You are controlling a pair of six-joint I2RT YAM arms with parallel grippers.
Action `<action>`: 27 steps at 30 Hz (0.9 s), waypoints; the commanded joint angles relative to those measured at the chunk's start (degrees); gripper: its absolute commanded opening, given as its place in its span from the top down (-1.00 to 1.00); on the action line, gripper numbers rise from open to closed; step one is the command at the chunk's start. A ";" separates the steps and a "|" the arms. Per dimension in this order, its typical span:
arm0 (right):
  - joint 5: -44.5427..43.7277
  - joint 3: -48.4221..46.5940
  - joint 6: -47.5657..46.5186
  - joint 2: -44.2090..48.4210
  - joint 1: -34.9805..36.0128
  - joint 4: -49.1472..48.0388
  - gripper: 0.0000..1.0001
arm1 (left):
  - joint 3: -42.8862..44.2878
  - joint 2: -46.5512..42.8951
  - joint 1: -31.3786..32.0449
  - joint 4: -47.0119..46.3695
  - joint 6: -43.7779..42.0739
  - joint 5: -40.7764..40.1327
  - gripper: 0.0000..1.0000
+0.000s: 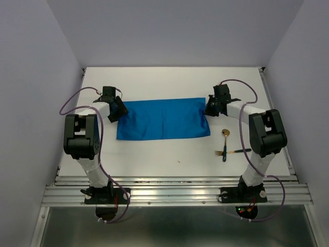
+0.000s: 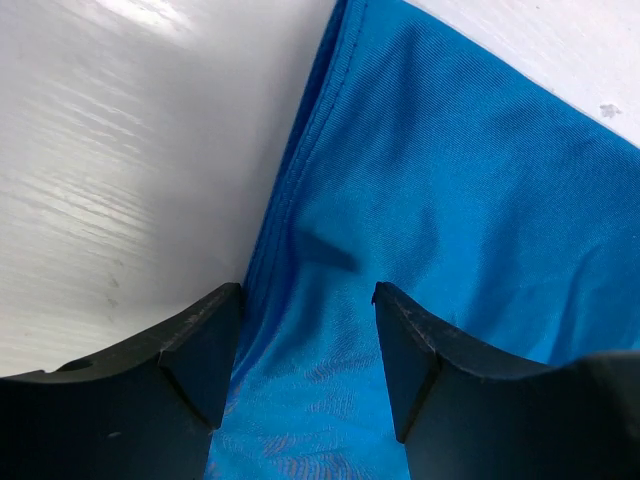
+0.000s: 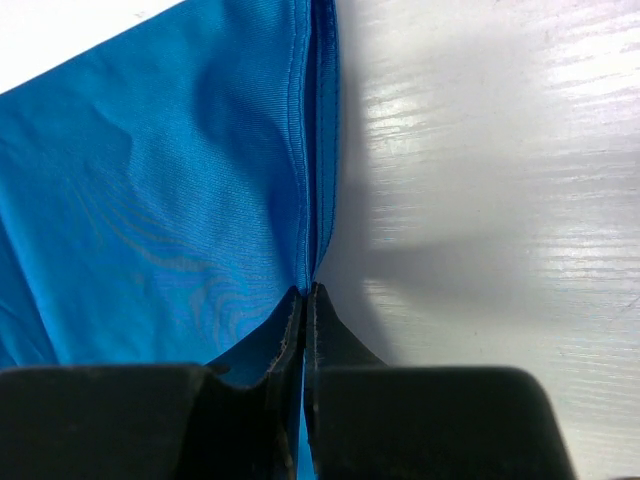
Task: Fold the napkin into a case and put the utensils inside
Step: Fold the rectangle-folded napkin at the center of the board.
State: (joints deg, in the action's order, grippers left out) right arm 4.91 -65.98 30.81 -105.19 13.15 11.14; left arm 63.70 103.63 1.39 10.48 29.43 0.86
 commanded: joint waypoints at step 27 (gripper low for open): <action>0.37 -16.81 3.73 5.26 15.67 8.29 0.99 | -1.65 -3.35 6.26 -0.90 1.77 2.92 -0.33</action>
State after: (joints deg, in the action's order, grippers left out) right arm 5.76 -78.30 32.32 -100.64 25.32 18.76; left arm 62.48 102.96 7.62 8.62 30.98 2.96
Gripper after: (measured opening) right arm 0.033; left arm 0.665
